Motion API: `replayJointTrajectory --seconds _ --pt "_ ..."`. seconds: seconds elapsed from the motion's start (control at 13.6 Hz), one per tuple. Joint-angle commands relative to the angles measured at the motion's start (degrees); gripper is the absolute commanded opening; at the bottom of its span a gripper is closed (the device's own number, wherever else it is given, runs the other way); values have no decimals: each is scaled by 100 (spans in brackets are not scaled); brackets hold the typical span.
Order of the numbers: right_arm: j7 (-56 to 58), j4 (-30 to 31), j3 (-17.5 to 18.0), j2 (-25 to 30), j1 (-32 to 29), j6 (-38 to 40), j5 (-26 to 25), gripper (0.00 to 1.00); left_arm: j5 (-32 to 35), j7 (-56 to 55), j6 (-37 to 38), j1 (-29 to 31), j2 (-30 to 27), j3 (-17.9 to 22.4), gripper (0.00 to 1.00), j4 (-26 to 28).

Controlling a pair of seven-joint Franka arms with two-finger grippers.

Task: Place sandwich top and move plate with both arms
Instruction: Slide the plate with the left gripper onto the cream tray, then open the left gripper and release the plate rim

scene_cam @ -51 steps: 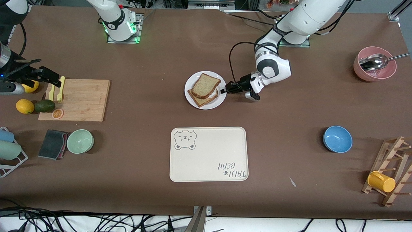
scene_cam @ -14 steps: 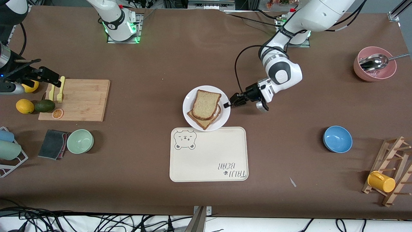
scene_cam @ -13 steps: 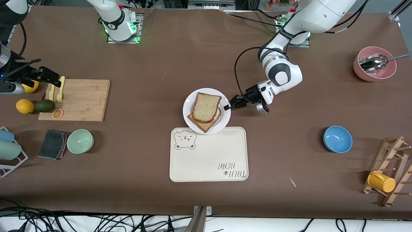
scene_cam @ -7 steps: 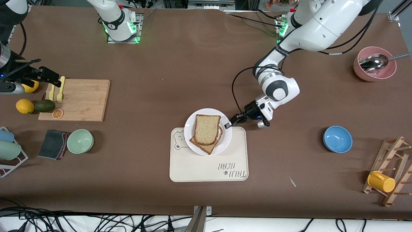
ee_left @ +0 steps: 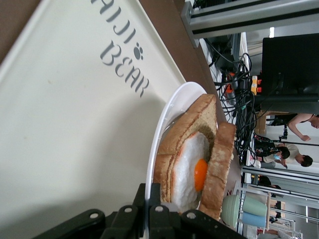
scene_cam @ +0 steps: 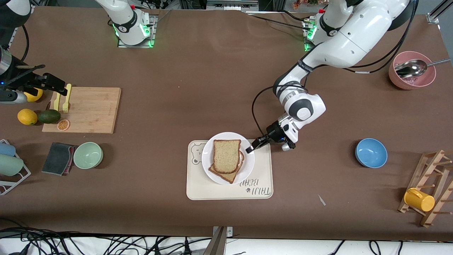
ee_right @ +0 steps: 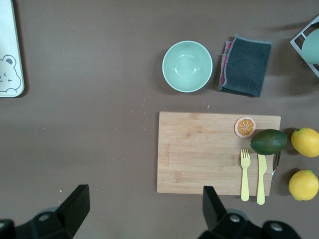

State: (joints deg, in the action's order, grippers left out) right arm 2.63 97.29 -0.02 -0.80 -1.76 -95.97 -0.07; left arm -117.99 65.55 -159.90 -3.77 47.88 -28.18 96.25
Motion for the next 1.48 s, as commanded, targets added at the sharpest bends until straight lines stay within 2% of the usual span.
replayJointTrajectory --seconds 0.0,0.22,0.66,0.74,0.89,0.96,1.03,1.4 --pt "97 -61 37 28 -61 88 7 100 -136 37 -94 -412 344 364 0 -563" --pt "97 -61 37 28 -61 88 7 100 -137 37 -94 -738 634 734 0 -1001" --pt "106 -61 37 28 -61 96 7 100 -119 90 -76 -687 635 796 1 -1047" --pt "106 -61 37 28 -61 88 7 100 -127 90 -76 -660 600 796 14 -1047" --pt "97 -61 37 28 -61 96 7 100 -136 73 -76 -599 556 788 29 -1029" --pt "97 -61 37 28 -61 96 7 100 -136 64 -76 -598 521 788 40 -1003" --pt "106 -61 37 28 -61 96 7 100 -136 55 -76 -590 503 779 46 -977" --pt "97 -61 37 28 -61 96 7 100 -136 -243 -94 -554 152 761 49 -696"
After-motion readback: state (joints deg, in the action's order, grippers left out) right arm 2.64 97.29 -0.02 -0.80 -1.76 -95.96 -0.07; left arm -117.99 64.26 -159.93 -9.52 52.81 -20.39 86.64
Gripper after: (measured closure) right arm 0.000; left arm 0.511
